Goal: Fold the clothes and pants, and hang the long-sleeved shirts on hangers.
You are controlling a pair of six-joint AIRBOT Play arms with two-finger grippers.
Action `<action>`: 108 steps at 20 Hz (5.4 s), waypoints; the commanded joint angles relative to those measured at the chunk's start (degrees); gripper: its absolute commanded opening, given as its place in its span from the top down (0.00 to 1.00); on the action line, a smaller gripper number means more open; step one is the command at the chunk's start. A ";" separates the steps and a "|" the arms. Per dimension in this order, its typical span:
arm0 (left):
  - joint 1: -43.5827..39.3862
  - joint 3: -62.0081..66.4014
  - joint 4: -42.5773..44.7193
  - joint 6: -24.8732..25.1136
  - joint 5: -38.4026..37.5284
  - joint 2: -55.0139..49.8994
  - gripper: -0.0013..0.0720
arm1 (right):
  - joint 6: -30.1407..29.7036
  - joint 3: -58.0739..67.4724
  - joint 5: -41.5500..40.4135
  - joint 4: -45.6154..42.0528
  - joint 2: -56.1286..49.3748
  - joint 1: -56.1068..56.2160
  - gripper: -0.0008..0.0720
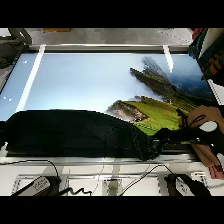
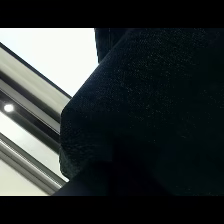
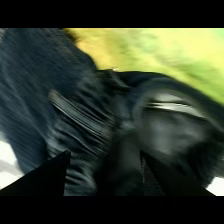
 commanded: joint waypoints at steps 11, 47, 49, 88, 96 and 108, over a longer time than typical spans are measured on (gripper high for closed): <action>0.04 -0.11 0.02 -0.02 0.11 -0.04 0.96 | -18.64 8.81 3.52 28.79 -17.44 7.08 0.37; -29.75 0.00 -28.57 -0.87 82.14 -7.13 0.96 | -16.55 31.76 -74.62 15.08 -25.40 11.72 0.94; -29.75 0.37 -28.63 -0.90 83.76 -7.06 0.96 | -16.57 31.74 -75.23 15.06 -25.42 11.72 0.94; 0.22 0.22 -18.36 -0.87 -10.51 2.62 0.18 | 12.96 39.87 -32.70 -4.00 -44.46 -8.76 0.37; 2.97 0.04 -14.58 0.15 -10.08 -1.18 0.18 | 12.98 39.93 -33.00 -4.07 -43.28 -7.87 0.94; 2.45 -0.48 -30.05 16.13 -3.58 -11.89 0.18 | 17.64 39.76 -9.60 -29.73 -26.16 -4.42 0.94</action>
